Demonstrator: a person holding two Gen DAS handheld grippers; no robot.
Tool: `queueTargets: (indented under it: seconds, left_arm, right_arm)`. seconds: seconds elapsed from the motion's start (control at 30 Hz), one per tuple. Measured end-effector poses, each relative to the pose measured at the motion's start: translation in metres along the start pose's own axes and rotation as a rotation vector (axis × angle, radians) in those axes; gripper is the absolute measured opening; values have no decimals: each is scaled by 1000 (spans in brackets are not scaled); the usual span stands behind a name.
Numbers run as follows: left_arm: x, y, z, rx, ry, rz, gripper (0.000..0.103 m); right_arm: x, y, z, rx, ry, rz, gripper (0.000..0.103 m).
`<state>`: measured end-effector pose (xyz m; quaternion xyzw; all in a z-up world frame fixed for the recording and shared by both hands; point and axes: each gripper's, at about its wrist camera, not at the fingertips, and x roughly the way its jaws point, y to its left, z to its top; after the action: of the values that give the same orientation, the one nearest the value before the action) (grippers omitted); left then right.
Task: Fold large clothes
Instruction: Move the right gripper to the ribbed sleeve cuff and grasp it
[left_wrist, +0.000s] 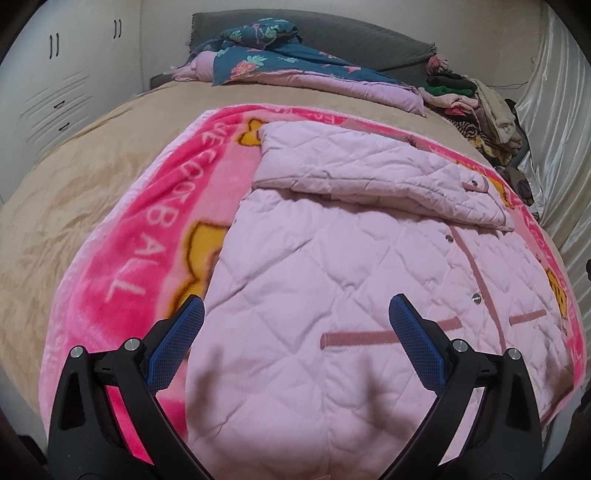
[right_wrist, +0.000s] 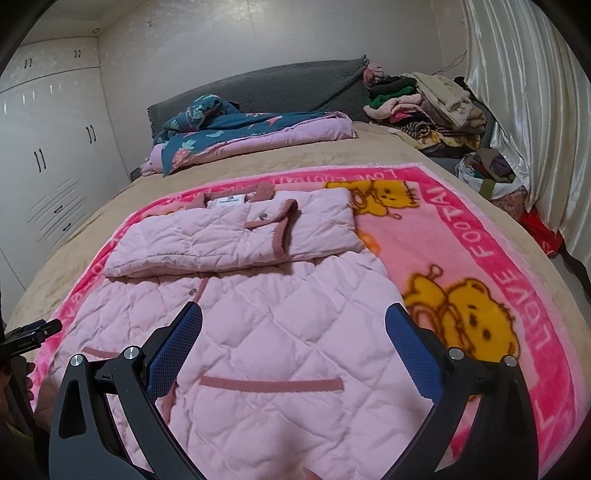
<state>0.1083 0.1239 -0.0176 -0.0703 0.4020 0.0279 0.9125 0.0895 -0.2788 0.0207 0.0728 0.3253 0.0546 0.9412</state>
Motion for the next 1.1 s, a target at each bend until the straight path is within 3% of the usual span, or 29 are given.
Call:
queueTargets:
  seconds: [0.83, 1.1]
  left_arm:
    - [-12, 42, -60, -115, 172, 45, 94]
    - [-17, 55, -79, -183, 223, -2, 94]
  right_arm:
    - [-26, -44, -29, 39, 30, -33, 99]
    - [-32, -57, -40, 43, 49, -42, 99]
